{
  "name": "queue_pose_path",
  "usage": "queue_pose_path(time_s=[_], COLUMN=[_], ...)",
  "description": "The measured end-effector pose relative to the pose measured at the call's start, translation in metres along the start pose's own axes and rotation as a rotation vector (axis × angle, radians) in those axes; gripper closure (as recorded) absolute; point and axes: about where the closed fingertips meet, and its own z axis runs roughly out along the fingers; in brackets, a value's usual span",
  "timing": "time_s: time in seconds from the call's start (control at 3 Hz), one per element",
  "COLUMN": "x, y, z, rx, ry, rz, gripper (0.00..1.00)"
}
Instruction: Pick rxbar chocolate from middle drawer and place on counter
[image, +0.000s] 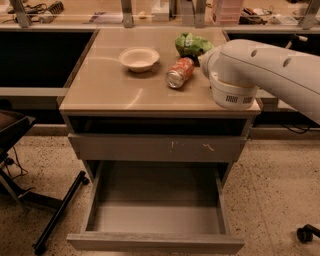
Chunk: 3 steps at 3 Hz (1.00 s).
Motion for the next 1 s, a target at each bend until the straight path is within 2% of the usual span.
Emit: queue_pose_path(time_s=[0.33, 0.67, 1.0], x=[0.042, 0.075, 0.075], y=[-0.010, -0.010, -0.009], z=[0.012, 0.014, 0.013], rx=[0.001, -0.030, -0.032], ry=[0.073, 0.108, 0.107], rz=[0.030, 0.053, 0.053], gripper=[1.00, 1.00, 0.81])
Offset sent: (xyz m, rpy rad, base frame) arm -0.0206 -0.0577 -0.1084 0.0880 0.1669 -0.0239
